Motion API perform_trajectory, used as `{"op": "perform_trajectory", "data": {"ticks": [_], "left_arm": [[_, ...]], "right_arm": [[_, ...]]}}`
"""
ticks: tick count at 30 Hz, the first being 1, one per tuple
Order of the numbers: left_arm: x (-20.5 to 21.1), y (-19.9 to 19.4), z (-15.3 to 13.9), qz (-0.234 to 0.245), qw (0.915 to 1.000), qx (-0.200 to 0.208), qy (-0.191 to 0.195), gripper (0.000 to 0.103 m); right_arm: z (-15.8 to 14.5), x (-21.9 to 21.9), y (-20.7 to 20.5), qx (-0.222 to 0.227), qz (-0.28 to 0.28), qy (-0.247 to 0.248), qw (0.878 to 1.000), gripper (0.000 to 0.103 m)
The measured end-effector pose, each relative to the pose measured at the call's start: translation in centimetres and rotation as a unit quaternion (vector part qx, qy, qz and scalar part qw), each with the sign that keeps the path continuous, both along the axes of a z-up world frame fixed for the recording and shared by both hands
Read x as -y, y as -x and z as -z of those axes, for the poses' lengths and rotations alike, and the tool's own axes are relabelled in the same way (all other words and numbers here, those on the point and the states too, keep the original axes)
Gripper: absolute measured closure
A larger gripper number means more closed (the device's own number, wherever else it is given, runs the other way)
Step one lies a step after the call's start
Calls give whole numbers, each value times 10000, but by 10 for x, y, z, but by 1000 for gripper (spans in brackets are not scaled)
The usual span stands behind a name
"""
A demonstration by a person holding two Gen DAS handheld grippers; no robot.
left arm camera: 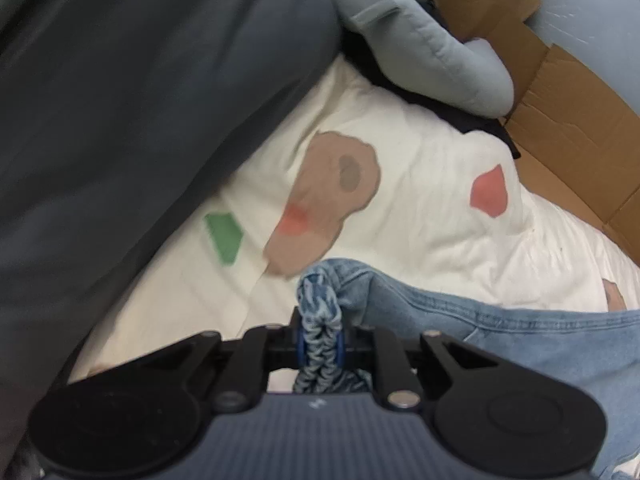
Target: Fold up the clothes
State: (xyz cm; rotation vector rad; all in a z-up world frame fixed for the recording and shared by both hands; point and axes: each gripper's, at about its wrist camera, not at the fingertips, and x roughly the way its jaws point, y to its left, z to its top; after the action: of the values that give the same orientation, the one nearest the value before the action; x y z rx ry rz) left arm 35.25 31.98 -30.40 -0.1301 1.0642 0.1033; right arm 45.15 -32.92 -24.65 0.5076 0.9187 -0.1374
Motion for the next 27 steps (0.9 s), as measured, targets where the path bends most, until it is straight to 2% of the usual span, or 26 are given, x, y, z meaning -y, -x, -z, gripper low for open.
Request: {"op": "perform_trajectory", "data": {"ticks": [8, 13, 14, 15, 17, 18, 19, 22, 27], "left_arm": [[6, -62, 3, 412, 9991, 83, -108, 88], [0, -92, 29, 386, 9985, -374, 124, 86], [-1, -94, 32, 391, 9981, -440, 170, 86], [-3, -93, 33, 401, 9980, -443, 211, 82], [-9, -85, 25, 382, 9981, -356, 337, 79], [-13, -80, 21, 369, 9980, -308, 406, 69], [-17, -74, 14, 329, 9983, -235, 425, 64], [-33, -50, -10, 174, 9989, -18, 443, 63], [-68, -1, -37, -157, 9980, 168, 585, 62]], "right_arm": [[26, 11, -23, -65, 264, 63, 9996, 93], [47, 6, -36, -268, 326, 263, 9988, 92], [50, 4, -38, -337, 313, 308, 9985, 89], [52, 0, -38, -403, 294, 360, 9981, 88], [49, -8, -38, -443, 173, 404, 9981, 74], [48, -13, -38, -459, 103, 429, 9980, 69], [45, -20, -38, -450, -18, 470, 9979, 64], [40, -44, -39, -397, -360, 538, 9971, 63], [41, -100, -40, -240, -873, 310, 9954, 58]]}}
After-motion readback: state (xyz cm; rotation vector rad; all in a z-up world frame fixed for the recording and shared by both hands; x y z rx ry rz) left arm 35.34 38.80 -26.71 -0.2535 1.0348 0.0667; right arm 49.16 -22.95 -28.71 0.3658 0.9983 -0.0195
